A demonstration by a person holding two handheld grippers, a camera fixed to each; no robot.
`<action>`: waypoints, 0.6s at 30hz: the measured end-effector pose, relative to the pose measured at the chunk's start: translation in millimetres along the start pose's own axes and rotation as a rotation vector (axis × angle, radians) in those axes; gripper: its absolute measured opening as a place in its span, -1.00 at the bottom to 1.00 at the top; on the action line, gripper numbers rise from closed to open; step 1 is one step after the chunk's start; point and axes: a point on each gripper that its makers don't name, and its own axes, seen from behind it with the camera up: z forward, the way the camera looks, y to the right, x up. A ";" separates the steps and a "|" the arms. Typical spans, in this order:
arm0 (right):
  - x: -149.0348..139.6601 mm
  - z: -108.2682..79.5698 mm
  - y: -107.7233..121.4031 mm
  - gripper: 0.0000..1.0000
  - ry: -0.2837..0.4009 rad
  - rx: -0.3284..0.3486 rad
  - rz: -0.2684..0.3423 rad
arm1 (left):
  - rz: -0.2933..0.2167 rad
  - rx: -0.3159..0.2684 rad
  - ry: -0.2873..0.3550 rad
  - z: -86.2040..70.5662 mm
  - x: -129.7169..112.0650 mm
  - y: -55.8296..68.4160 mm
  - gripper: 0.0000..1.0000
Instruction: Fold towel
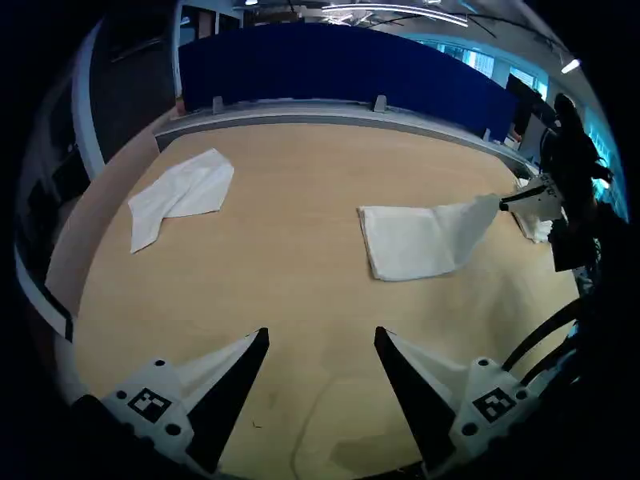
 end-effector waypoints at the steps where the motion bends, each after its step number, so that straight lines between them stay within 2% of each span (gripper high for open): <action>1: 2.8 0.9 -1.1 -0.91 -0.001 0.002 -0.008 | -0.004 -0.001 0.002 -0.7 -0.1 0.2 0.96; 10: 23.5 17.0 -22.1 -0.91 -0.008 0.041 -0.067 | -0.024 -0.001 0.016 -7.5 -2.8 -1.1 0.97; 18: 47.6 45.5 -58.4 -0.91 -0.007 0.113 -0.132 | -0.047 0.019 0.029 -14.6 -3.6 -8.4 0.96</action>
